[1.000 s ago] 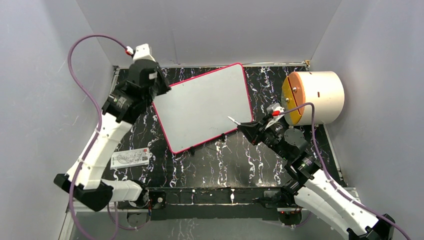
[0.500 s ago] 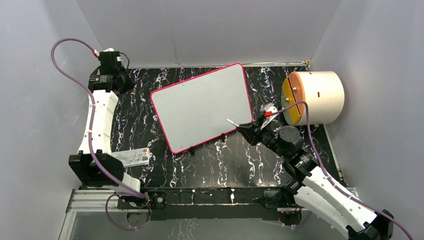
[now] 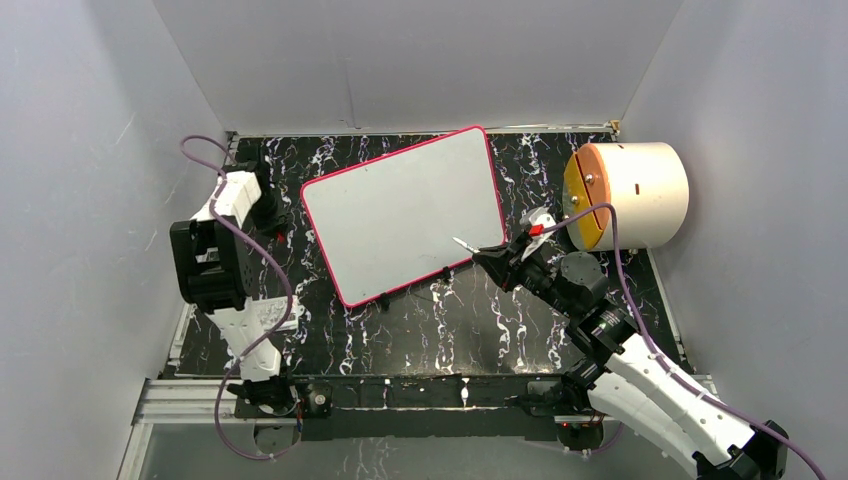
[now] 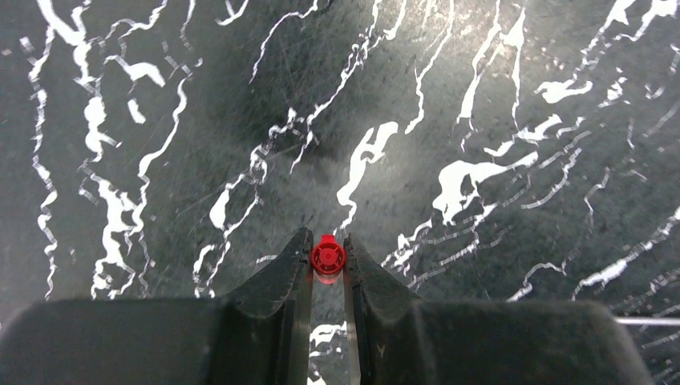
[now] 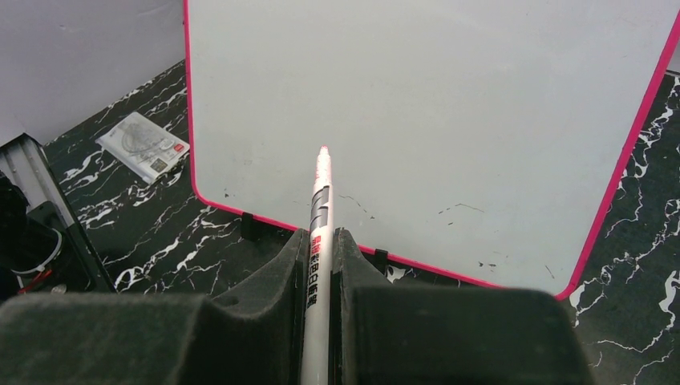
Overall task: Write a sentence on the whiteboard
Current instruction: Place the pen cap at the center of the board.
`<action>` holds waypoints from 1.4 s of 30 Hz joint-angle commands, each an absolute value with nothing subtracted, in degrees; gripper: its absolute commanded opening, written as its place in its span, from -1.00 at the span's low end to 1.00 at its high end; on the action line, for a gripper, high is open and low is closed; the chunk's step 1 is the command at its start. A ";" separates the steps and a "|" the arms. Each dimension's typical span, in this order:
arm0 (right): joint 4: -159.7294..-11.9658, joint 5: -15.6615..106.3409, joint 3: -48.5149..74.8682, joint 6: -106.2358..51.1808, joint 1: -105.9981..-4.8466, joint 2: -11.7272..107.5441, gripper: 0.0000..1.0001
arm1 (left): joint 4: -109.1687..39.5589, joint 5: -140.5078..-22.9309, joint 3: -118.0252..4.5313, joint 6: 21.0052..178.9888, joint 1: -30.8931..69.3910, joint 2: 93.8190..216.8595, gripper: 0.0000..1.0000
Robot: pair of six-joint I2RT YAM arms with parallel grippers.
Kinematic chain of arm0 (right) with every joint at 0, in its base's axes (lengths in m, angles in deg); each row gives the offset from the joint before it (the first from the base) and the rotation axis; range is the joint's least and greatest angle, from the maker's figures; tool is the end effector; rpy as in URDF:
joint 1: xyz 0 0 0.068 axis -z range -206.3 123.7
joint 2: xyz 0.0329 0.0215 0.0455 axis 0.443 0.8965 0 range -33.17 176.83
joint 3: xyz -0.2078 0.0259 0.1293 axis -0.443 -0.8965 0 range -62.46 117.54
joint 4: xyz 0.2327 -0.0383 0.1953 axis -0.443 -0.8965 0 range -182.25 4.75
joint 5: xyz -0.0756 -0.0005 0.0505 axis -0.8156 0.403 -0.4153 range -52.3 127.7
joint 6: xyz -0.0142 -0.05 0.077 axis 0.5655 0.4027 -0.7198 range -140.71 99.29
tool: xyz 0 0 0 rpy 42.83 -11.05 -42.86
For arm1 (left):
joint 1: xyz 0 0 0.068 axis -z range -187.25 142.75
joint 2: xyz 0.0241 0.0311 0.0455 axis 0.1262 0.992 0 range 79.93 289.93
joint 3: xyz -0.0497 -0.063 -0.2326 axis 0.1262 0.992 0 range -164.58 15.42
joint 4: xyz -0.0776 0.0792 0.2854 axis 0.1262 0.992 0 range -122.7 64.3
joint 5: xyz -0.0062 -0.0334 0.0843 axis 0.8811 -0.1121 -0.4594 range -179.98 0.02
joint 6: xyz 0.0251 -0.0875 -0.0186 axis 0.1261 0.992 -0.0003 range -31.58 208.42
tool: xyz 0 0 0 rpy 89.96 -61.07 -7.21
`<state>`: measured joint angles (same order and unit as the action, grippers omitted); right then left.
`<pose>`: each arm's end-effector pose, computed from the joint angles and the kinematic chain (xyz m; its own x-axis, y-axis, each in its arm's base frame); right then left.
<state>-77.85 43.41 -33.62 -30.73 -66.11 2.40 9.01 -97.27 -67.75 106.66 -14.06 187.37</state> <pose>0.2116 0.1870 0.2780 -0.1153 0.1292 -0.9849 -0.7042 0.6886 0.1728 0.4414 0.0633 0.1301 -0.8085 -0.4092 -0.4229 -0.4443 0.8957 -0.0174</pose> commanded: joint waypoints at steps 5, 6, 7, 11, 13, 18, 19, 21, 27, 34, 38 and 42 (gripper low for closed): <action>-75.41 42.21 -31.29 -28.98 -66.11 2.01 -1.00 | 6.58 -95.19 -69.10 104.03 -14.55 194.09 -1.00; -75.41 41.97 -31.40 -28.93 -66.11 1.95 -1.00 | 6.33 -95.31 -69.17 103.94 -14.55 194.64 -1.00; -75.41 41.80 -31.43 -28.87 -66.15 2.05 -1.00 | 6.11 -95.38 -69.25 103.77 -14.55 195.19 -1.00; -75.24 41.59 -31.43 -28.75 -66.11 2.17 -1.00 | 6.34 -96.20 -70.31 103.01 -14.55 196.92 -0.92; -75.28 41.48 -31.37 -28.66 -66.13 2.33 -1.00 | 6.08 -96.44 -70.36 103.01 -14.55 196.75 -0.79; -76.12 41.13 -31.06 -28.27 -66.13 2.26 -1.00 | 5.09 -95.95 -69.01 102.88 -14.53 194.09 -0.34; -76.26 41.05 -31.00 -28.22 -66.11 2.25 -1.00 | 4.94 -95.93 -68.71 102.84 -14.57 193.46 -0.26; -76.50 41.03 -30.80 -28.05 -66.11 2.11 -1.00 | 4.53 -95.87 -68.08 102.93 -14.55 192.03 -0.14; -77.91 41.00 -29.93 -27.60 -66.12 2.00 -1.00 | 2.73 -95.33 -65.90 104.38 -14.55 183.96 0.06; -80.01 41.33 -28.21 -26.45 -66.12 2.18 -1.00 | -5.55 -88.20 -59.97 108.85 -16.63 168.34 0.27; -80.88 42.09 -27.06 -26.05 -66.20 2.94 -1.00 | -12.02 -72.55 -55.84 111.17 -22.81 161.37 0.32; -82.57 43.13 -24.80 -25.73 -66.20 5.03 -1.00 | -20.72 -55.61 -52.24 113.52 -25.46 157.41 0.39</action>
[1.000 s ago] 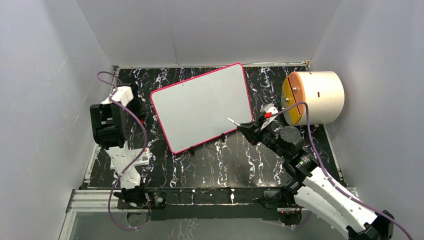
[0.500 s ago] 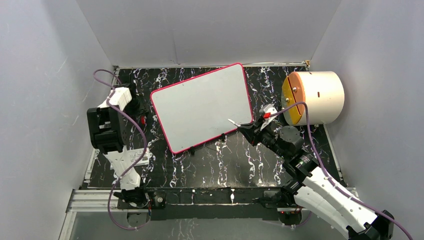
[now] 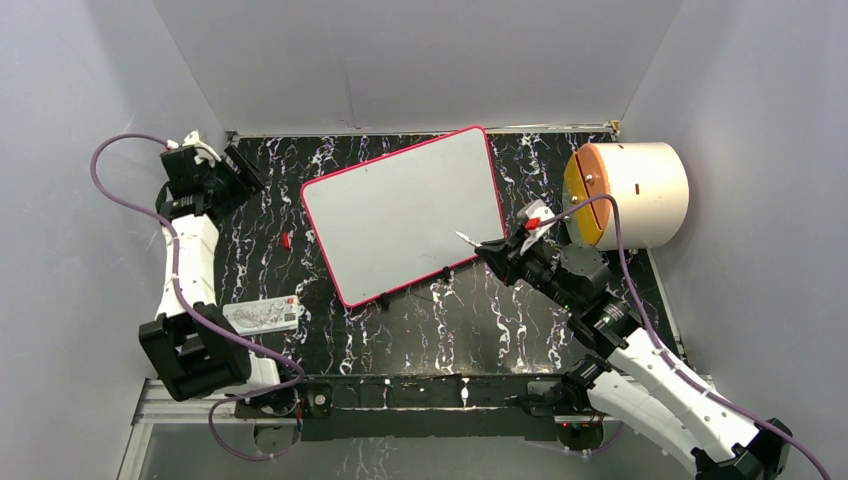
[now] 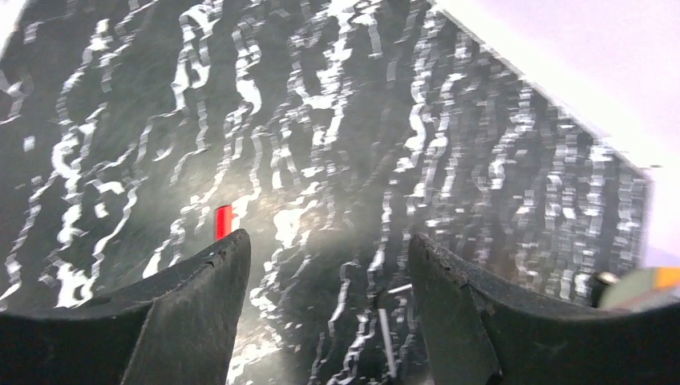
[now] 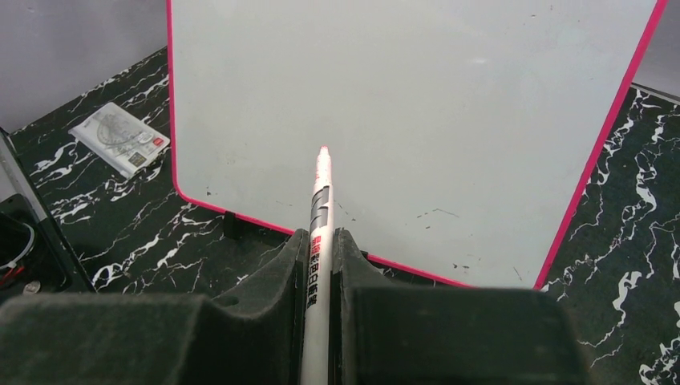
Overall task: Write a sentence on the whiteboard
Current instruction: Place the pen cap at the center of the board, then write a sentence on the whiteboard.
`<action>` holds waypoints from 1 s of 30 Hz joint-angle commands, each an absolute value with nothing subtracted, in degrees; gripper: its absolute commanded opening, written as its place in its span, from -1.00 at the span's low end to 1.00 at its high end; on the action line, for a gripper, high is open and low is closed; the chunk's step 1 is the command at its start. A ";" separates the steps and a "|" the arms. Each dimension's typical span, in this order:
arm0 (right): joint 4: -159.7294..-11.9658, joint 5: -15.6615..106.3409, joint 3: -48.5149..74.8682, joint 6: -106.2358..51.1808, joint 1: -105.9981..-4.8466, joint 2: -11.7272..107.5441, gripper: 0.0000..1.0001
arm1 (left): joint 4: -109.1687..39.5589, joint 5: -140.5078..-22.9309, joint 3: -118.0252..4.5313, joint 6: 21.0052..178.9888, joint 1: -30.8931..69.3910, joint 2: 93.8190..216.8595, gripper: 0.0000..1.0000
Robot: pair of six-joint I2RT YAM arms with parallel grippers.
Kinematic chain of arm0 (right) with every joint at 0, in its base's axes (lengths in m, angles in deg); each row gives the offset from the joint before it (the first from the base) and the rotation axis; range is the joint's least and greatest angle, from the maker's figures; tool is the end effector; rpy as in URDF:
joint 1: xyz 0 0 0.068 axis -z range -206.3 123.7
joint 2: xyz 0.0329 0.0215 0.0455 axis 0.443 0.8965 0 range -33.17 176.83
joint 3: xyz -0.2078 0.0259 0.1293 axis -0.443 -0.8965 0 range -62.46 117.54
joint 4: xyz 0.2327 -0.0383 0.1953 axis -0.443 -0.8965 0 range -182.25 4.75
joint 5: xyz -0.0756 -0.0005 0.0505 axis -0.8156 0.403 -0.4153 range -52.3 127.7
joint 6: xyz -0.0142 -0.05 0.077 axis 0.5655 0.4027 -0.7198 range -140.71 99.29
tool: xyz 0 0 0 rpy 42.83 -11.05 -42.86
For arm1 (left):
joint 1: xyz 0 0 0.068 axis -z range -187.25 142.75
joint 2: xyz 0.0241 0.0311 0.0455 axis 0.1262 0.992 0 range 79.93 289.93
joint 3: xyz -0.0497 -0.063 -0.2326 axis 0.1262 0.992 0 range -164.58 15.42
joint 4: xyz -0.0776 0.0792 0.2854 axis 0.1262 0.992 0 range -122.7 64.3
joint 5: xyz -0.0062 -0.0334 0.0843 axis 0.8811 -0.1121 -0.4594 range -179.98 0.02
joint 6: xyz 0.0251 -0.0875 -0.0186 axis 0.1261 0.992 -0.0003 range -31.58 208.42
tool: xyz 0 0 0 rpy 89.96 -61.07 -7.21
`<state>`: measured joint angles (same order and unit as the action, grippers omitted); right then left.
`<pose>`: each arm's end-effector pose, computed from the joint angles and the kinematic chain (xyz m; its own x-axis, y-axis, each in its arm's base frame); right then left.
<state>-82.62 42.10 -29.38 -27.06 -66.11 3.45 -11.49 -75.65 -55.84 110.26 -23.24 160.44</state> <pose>0.2135 0.1861 0.2937 -0.0893 0.0691 -0.9936 -0.6917 0.7135 0.1118 0.4025 0.0938 0.2801 -0.4293 -0.4980 -0.7534 -0.2386 0.8671 -0.4372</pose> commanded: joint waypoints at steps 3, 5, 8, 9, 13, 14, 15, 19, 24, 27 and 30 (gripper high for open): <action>-84.51 44.64 -22.19 -25.14 -66.22 7.20 -1.00 | -26.42 -45.65 -50.87 115.75 -25.99 156.42 0.43; -85.14 45.77 -20.81 -24.70 -66.25 8.77 -1.00 | -30.11 -40.93 -50.06 117.30 -26.30 156.31 0.43; -86.28 46.92 -19.49 -24.44 -66.32 10.11 -1.00 | -35.58 -35.45 -49.09 118.77 -26.31 157.32 0.44; -86.72 47.21 -19.22 -24.45 -66.29 10.44 -1.00 | -37.31 -32.76 -48.90 119.39 -26.28 157.87 0.45; -87.10 47.97 -18.39 -24.32 -66.57 11.39 -1.00 | -44.09 -26.57 -47.83 121.82 -24.82 159.64 0.44; -87.10 48.22 -18.20 -24.32 -66.72 11.70 -1.00 | -44.96 -25.51 -47.99 122.17 -24.08 160.42 0.43; -87.16 48.51 -17.98 -24.32 -66.81 12.00 -1.00 | -45.23 -24.53 -48.44 122.24 -23.25 161.23 0.41; -87.12 49.08 -17.18 -24.28 -67.49 13.00 -1.00 | -44.79 -21.28 -49.60 120.58 -20.89 163.96 0.34; -86.52 49.53 -16.64 -24.21 -68.18 14.16 -1.00 | -43.51 -19.38 -49.61 117.91 -18.52 165.37 0.18; -86.02 49.83 -16.66 -24.14 -68.47 14.68 -1.00 | -42.72 -18.49 -49.69 116.35 -17.77 165.82 -0.02; -85.69 50.09 -16.89 -24.17 -68.77 14.88 -1.00 | -42.63 -17.18 -49.44 115.62 -17.58 166.15 -0.26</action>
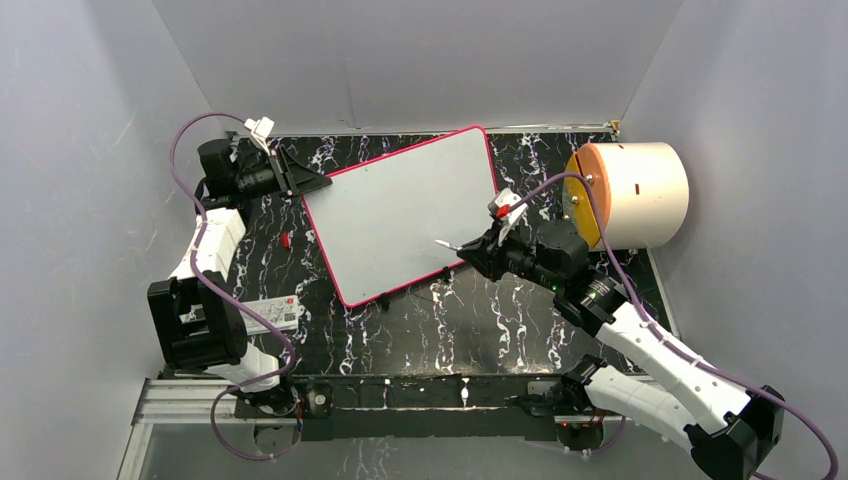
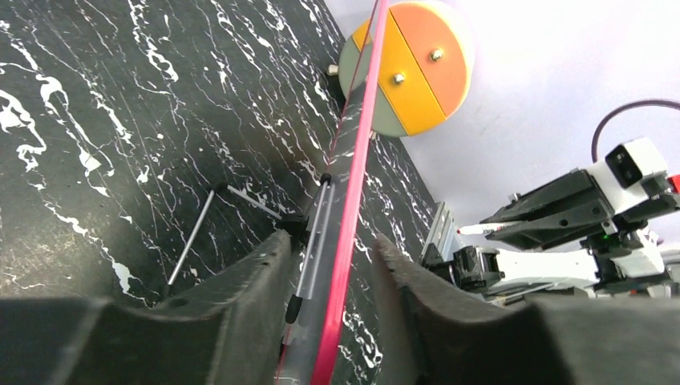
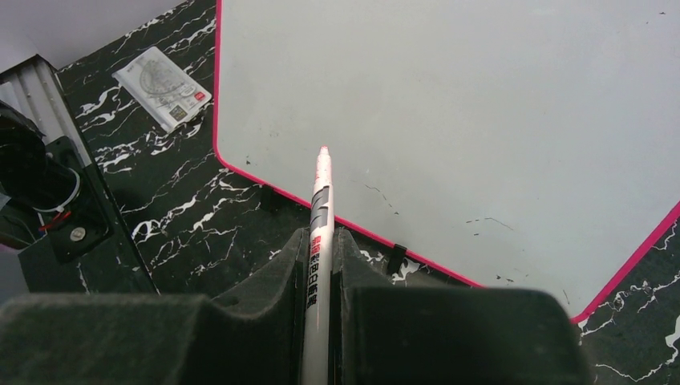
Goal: Write a sentence on the whiteboard
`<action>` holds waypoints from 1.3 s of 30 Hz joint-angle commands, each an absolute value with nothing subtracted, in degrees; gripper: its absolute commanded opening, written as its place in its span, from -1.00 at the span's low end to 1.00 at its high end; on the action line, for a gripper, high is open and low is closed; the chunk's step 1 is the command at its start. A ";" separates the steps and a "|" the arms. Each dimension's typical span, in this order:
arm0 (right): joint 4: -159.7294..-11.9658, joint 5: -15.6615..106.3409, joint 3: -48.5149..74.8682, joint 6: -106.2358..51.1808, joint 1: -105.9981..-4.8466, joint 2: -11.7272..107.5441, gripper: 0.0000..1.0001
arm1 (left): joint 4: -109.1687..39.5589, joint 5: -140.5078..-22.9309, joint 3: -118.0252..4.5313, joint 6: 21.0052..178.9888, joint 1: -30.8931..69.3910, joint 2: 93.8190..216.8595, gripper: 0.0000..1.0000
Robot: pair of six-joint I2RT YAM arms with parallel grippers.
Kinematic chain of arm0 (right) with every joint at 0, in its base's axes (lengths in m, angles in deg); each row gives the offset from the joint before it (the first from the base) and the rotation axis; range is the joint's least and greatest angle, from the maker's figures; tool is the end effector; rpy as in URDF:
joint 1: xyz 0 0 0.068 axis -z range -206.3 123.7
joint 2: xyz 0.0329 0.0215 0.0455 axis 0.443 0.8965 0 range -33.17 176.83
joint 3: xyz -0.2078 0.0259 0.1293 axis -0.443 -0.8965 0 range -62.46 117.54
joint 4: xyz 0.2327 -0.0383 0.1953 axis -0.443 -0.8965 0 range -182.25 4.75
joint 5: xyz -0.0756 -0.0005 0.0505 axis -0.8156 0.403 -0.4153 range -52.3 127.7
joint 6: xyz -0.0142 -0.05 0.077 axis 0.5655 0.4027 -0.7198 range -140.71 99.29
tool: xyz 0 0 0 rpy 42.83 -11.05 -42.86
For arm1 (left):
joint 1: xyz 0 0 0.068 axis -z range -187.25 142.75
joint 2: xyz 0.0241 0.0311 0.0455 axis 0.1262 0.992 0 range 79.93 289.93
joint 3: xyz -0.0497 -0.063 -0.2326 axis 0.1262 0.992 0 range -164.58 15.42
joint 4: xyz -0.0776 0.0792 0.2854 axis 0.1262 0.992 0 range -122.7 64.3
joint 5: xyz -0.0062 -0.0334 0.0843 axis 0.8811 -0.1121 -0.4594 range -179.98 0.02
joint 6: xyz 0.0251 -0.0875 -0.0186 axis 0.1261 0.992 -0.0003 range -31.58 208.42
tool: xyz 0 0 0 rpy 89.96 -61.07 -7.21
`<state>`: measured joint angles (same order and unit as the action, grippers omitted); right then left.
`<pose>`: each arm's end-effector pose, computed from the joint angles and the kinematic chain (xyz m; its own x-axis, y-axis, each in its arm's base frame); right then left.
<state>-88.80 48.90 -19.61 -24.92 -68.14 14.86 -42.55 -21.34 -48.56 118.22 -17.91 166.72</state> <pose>0.2222 0.2205 0.2988 -0.1713 -0.0568 -0.9836 -0.7870 0.6085 0.1019 0.4087 -0.0024 0.2679 -0.6010 -0.2973 -0.7419 0.6060 0.4356 -0.6656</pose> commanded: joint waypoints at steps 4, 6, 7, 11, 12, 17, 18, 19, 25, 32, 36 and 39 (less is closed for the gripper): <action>-85.70 50.09 -16.93 -24.18 -69.29 15.25 -1.00 | -42.81 -16.16 -48.73 115.20 -17.16 166.39 -0.59; -85.69 49.84 -17.00 -24.12 -69.68 15.42 -1.00 | -43.08 -15.23 -48.10 115.03 -16.95 166.30 -0.74; -85.69 49.76 -17.02 -24.00 -69.85 15.38 -1.00 | -43.38 -14.95 -47.68 115.00 -16.80 166.08 -0.82; -85.69 49.41 -17.49 -24.08 -70.60 15.36 -1.00 | -45.00 -14.22 -45.57 114.92 -15.75 165.08 -1.00; -85.70 49.39 -17.54 -24.11 -70.80 15.38 -1.00 | -45.00 -13.54 -45.14 114.35 -15.38 164.83 -1.00; -85.69 48.40 -17.89 -23.38 -71.90 14.72 -1.00 | -45.01 -12.44 -40.66 111.21 -13.63 162.50 -1.00; -85.69 48.03 -17.90 -23.27 -72.12 14.64 -1.00 | -45.01 -12.51 -39.79 110.63 -13.10 161.90 -1.00; -85.80 47.74 -17.93 -23.26 -72.39 14.51 -1.00 | -45.05 -12.70 -39.01 110.35 -12.67 161.25 -1.00; -86.55 43.44 -16.64 -22.89 -75.42 15.22 -1.00 | -45.00 -14.57 -36.69 109.78 -10.67 158.33 -1.00; -91.37 32.77 -10.60 -23.63 -81.69 20.07 -1.00 | -42.85 -16.83 -36.34 107.68 -9.80 158.30 -1.00; -92.90 25.46 -8.03 -23.02 -85.43 23.09 -1.00 | -41.40 -18.15 -36.69 107.04 -9.80 158.83 -1.00; -93.34 20.72 -6.27 -21.82 -88.16 25.29 -1.00 | -40.18 -19.33 -37.32 106.37 -9.80 158.71 -1.00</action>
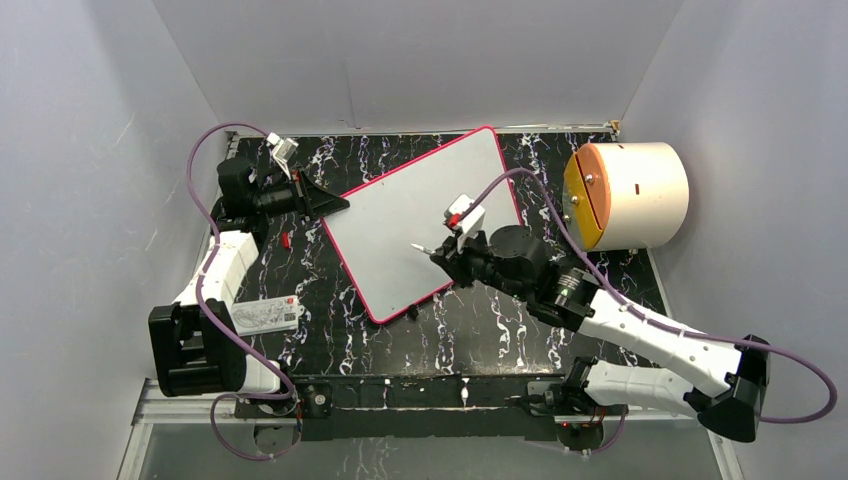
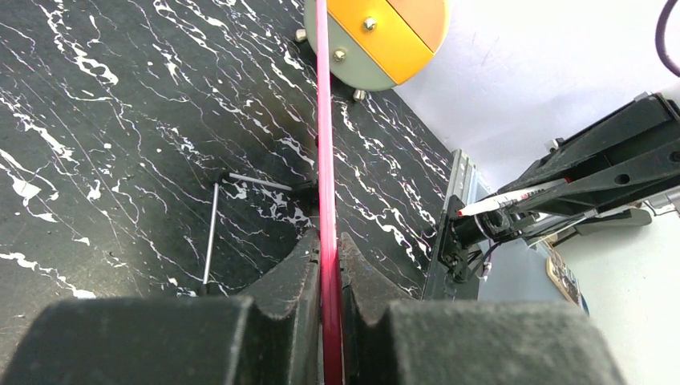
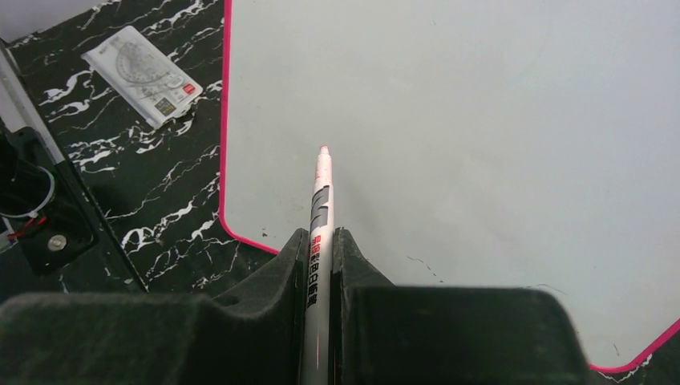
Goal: Write a sentence on the whiteboard
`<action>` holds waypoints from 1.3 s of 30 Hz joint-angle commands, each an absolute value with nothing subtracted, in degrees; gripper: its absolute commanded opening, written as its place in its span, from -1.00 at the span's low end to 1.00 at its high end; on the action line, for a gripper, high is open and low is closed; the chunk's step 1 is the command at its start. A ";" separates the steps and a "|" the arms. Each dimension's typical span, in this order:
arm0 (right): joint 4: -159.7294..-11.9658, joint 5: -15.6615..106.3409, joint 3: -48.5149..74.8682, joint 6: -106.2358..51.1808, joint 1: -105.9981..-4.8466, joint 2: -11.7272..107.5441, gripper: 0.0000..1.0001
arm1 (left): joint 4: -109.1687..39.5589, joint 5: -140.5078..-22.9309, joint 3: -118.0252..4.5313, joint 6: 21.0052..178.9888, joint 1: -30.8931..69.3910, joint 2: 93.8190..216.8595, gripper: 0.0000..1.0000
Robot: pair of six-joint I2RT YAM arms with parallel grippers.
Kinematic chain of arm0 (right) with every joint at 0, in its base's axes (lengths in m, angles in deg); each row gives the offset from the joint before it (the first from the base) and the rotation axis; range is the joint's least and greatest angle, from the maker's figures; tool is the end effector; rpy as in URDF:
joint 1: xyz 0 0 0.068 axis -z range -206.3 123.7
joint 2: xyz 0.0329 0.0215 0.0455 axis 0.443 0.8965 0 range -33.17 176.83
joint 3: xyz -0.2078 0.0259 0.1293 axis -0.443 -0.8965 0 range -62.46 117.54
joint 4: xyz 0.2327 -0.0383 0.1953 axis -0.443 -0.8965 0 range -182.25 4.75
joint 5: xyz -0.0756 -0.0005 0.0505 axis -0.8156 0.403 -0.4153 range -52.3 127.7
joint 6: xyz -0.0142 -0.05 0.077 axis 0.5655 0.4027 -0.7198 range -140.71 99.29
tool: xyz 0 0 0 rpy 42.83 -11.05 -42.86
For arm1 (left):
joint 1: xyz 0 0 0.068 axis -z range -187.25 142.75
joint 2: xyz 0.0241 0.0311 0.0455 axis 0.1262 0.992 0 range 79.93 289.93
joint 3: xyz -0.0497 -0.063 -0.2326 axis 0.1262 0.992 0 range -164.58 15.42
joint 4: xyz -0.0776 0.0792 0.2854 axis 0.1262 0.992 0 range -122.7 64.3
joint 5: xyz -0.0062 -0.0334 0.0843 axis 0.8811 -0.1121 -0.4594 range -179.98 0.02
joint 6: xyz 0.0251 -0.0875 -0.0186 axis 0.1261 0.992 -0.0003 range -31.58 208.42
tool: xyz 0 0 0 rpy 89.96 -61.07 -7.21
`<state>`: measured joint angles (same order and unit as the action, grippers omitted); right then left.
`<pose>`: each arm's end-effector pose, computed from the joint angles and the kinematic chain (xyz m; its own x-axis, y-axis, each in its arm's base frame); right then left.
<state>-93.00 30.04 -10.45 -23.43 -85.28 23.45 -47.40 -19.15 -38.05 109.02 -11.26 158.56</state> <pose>0.1846 0.2850 0.3135 -0.1473 -0.1538 -0.9771 -0.7762 0.6303 0.0178 0.3679 -0.0534 0.2567 -0.4875 -0.1500 -0.8602 0.7821 0.3629 -0.5065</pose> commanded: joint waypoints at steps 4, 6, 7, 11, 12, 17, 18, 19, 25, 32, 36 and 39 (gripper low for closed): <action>-93.71 14.09 -4.20 -20.80 -92.18 28.04 -1.00 | -39.36 -20.67 -37.61 105.68 -9.80 158.30 -1.00; -94.10 11.44 -3.49 -20.84 -93.08 29.51 -1.00 | -38.74 -21.64 -37.87 104.84 -9.80 158.33 -1.00; -94.13 10.59 -3.22 -20.91 -93.50 30.03 -1.00 | -37.83 -22.26 -38.06 104.07 -9.80 158.40 -1.00; -93.40 8.98 -2.34 -21.15 -94.67 31.36 -1.00 | -37.54 -21.86 -37.98 103.21 -9.80 158.27 -1.00; -93.31 8.81 -2.08 -21.15 -94.87 31.69 -1.00 | -37.54 -22.13 -37.85 103.20 -9.79 158.20 -1.00; -92.76 8.44 -0.91 -20.90 -95.42 33.97 -1.00 | -37.38 -24.09 -37.53 103.79 -9.78 157.86 -1.00; -92.61 8.14 -0.85 -20.81 -95.42 34.38 -1.00 | -37.30 -24.38 -37.61 103.95 -9.80 157.80 -1.00; -92.30 8.02 -0.86 -20.80 -95.42 34.68 -1.00 | -37.14 -24.75 -37.64 104.05 -9.78 157.80 -1.00; -91.68 7.60 -0.03 -20.80 -95.53 36.33 -1.00 | -37.01 -24.92 -37.83 104.33 -9.80 158.16 -1.00; -92.03 6.57 1.28 -20.80 -95.68 37.46 -1.00 | -36.85 -26.18 -37.44 103.70 -9.80 157.57 -1.00; -92.63 5.83 2.22 -20.80 -95.98 38.23 -1.00 | -36.83 -26.16 -37.29 103.29 -9.73 157.19 -1.00; -93.18 4.59 3.36 -20.80 -96.38 39.09 -1.00 | -36.83 -26.32 -37.32 103.27 -9.71 157.19 -1.00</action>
<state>-95.38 7.35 -0.64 -21.66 -95.61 38.38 -42.46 -24.25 -38.84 105.30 -10.69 157.08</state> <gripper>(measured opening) 0.195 0.079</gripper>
